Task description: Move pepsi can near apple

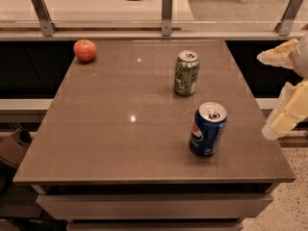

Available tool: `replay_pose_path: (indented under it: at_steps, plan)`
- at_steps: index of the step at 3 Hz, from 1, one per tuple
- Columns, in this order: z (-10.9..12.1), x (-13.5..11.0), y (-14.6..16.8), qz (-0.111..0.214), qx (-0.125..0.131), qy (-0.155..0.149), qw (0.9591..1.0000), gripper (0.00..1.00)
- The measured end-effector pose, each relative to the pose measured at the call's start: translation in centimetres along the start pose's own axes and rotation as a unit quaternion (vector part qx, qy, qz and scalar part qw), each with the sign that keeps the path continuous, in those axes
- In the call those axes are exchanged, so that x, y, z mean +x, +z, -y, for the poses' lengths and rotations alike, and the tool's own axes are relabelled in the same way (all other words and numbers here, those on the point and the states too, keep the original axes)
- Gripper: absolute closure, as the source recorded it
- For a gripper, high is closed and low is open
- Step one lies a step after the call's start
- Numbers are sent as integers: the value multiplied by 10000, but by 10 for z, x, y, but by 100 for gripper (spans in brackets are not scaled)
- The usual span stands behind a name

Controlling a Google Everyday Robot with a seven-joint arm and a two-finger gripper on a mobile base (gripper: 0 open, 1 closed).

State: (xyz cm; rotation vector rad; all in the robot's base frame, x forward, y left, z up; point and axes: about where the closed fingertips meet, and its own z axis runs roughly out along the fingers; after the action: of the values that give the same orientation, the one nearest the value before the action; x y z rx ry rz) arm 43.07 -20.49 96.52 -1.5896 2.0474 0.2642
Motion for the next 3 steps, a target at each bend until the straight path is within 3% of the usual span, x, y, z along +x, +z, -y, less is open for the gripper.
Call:
replay_pose_path:
  at_steps: [1,2,3]
  plan:
    - [-10,0,14,609,-153,137,9979,0]
    - [-20,-4,28,1246,-216,257,9916,0]
    - [-30,-13,44,1924,-221,357,9804,0]
